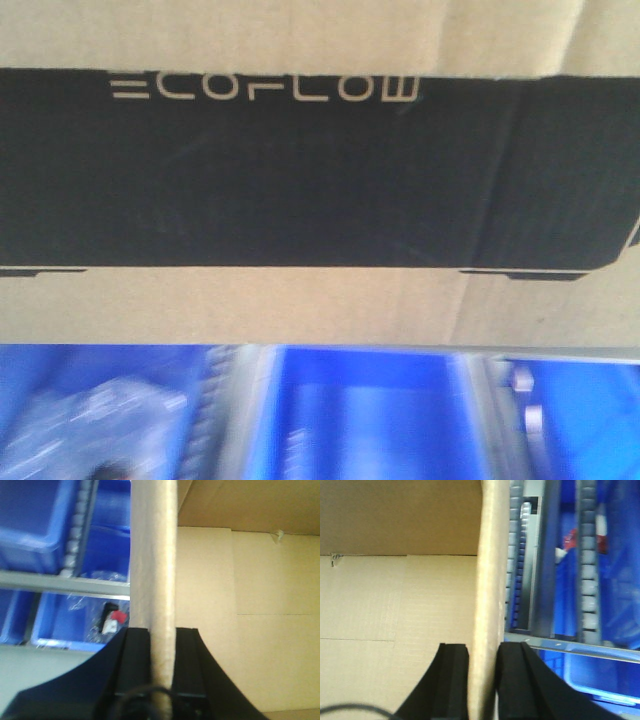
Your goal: Grab box from left shelf to table start
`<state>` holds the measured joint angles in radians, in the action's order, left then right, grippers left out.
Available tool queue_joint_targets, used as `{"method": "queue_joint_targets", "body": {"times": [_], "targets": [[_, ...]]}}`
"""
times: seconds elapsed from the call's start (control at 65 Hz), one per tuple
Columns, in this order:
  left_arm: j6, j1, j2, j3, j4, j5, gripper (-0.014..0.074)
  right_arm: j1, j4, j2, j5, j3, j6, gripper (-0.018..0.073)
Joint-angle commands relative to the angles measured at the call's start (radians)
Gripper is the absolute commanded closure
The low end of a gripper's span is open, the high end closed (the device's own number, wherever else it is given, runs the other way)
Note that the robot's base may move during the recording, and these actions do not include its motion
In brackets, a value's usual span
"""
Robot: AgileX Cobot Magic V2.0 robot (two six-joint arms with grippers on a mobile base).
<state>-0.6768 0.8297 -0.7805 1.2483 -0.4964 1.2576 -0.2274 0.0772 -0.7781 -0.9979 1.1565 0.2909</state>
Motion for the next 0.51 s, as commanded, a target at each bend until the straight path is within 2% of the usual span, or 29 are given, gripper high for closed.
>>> {"method": "queue_joint_targets", "body": {"times": [0.0,0.492], "targets": [[-0.011,0.003,0.02,0.041,-0.127,-0.064,0.0699,0.011,0.123,0.004,0.089,0.034,-0.005,0.0493],[-0.011,0.003,0.02,0.041,-0.127,-0.064,0.0699,0.011,0.123,0.004,0.089,0.034,-0.005,0.0493]]}}
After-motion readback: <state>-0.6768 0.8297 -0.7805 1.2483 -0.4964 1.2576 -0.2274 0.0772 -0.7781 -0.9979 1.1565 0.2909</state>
